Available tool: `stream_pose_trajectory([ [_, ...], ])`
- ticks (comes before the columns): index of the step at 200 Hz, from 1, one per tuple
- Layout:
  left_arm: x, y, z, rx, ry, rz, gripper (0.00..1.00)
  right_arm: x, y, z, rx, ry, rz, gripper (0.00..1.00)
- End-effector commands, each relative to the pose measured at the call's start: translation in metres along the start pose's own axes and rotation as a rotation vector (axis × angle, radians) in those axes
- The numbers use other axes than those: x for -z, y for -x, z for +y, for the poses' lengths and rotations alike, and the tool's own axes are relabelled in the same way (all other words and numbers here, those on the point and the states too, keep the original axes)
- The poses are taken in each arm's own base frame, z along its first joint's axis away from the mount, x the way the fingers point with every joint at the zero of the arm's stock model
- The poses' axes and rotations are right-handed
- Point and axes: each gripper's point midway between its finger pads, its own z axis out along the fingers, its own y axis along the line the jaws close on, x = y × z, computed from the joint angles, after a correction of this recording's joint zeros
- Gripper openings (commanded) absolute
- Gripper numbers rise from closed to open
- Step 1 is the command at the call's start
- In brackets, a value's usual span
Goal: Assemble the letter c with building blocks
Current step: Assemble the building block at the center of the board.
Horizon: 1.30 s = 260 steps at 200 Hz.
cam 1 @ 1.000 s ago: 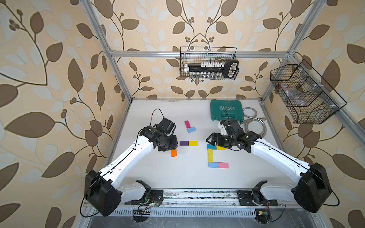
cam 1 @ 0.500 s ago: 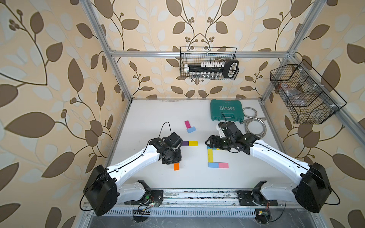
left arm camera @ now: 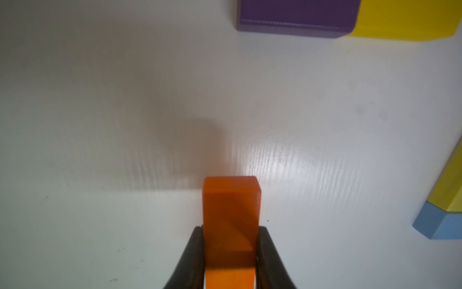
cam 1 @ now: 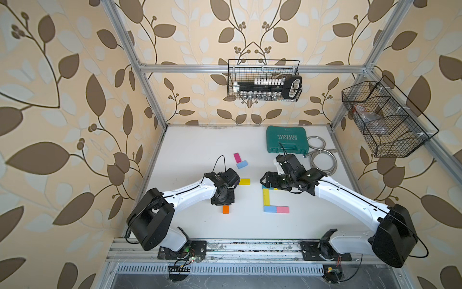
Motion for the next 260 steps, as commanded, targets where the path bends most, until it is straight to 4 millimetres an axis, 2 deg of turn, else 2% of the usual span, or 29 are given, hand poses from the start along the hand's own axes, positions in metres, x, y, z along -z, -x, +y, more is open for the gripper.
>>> stream_pose_trajectory([
  [1,0.0,0.01,-0.003,-0.06,0.031,-0.045,0.13,0.004,0.009,0.006,0.013,-0.005,-0.02,0.85],
  [54,-0.011,0.01,0.002,-0.1,0.084,-0.039,0.14,0.001,0.012,0.009,0.022,-0.004,-0.014,0.86],
  [154,-0.02,0.02,-0.007,-0.163,0.103,-0.045,0.15,-0.004,0.009,0.005,0.005,-0.011,-0.002,0.86],
  [186,-0.025,0.023,-0.001,-0.161,0.155,-0.04,0.15,-0.004,0.009,0.005,0.001,-0.008,-0.001,0.86],
  [260,-0.032,0.034,-0.016,-0.107,0.138,-0.045,0.16,-0.002,0.007,0.002,-0.001,-0.016,-0.004,0.86],
])
